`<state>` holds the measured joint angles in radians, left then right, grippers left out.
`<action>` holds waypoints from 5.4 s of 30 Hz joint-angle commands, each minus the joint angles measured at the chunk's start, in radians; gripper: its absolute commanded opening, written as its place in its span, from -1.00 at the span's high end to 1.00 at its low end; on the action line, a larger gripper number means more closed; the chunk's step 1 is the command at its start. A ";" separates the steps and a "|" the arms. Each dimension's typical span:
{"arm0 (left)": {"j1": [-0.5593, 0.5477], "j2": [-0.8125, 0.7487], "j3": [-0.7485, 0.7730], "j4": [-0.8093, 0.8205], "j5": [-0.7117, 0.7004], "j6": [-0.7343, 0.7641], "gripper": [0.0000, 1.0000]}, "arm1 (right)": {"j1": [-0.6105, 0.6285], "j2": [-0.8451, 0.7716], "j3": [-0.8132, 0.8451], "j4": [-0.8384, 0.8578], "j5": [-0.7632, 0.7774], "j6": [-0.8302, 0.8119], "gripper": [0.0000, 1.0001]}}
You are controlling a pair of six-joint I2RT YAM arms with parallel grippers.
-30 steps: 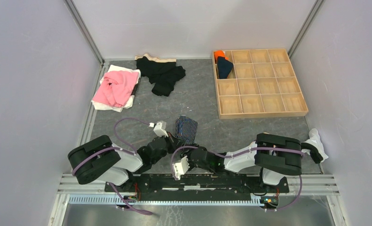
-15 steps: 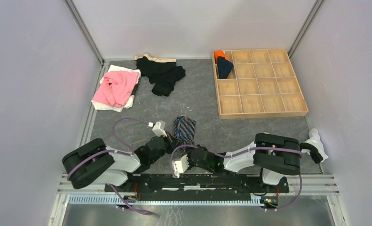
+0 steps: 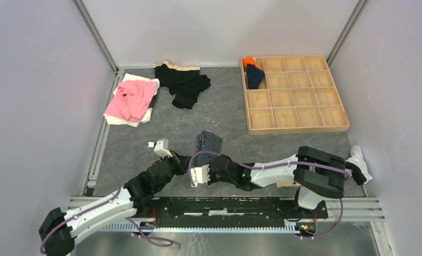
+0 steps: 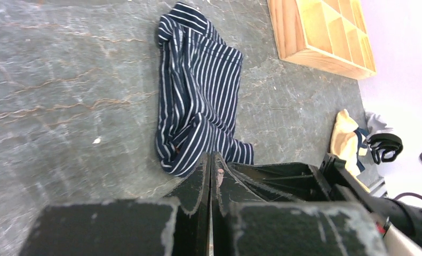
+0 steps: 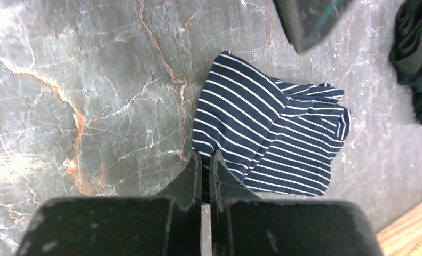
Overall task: Roll the underwear
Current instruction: Roll the underwear to the center of the board.
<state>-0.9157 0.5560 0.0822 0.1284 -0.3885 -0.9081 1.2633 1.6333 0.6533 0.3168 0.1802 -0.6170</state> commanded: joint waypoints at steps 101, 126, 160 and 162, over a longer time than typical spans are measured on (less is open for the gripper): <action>0.054 0.199 0.186 0.049 0.227 0.253 0.96 | -0.555 0.298 0.008 0.283 -1.155 1.268 1.00; 0.052 0.427 0.099 0.324 0.438 0.243 0.96 | -0.617 0.369 0.065 0.114 -0.996 1.184 0.86; 0.052 0.675 -0.008 0.404 0.146 0.072 0.96 | -0.617 0.069 0.055 -0.066 -0.808 0.995 -0.04; 0.052 0.681 -0.010 0.407 0.139 0.071 0.96 | -0.616 0.024 0.054 -0.087 -0.778 0.967 -0.09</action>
<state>-0.8673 1.1984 0.1211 0.6621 -0.1585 -0.8280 0.6521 1.7493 0.7177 0.2993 -0.7109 0.4541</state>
